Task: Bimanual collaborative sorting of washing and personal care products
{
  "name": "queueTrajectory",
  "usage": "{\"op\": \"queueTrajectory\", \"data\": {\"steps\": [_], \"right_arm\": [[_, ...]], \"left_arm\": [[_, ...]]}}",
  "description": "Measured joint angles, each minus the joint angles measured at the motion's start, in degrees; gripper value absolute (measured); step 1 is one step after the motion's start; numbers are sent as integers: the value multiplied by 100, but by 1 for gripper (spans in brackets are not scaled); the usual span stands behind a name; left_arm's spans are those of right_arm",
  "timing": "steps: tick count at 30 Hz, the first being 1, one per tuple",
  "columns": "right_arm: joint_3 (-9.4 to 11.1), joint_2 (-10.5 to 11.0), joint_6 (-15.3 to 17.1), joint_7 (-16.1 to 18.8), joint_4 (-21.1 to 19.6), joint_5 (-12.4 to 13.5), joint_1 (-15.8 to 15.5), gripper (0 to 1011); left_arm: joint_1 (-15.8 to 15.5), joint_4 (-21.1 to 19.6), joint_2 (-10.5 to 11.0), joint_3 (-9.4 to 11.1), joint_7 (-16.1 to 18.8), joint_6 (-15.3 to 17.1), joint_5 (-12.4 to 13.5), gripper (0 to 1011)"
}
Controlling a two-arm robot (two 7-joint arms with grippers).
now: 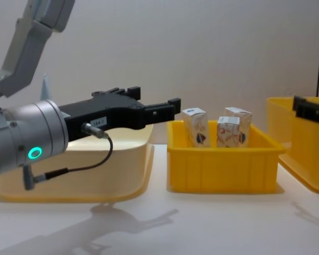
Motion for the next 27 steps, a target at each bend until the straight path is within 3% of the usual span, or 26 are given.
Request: {"op": "queueTrajectory", "data": {"steps": [11,27], "right_arm": [[-167,78,-135,107,-285,167,-424,1001],[-174,79,-141,119,-305,176,-455,1001]], "left_arm": [[277,-293,20,20,860,151,462,1003],[660,-695,47,47,2040,356,1096,1003]]}}
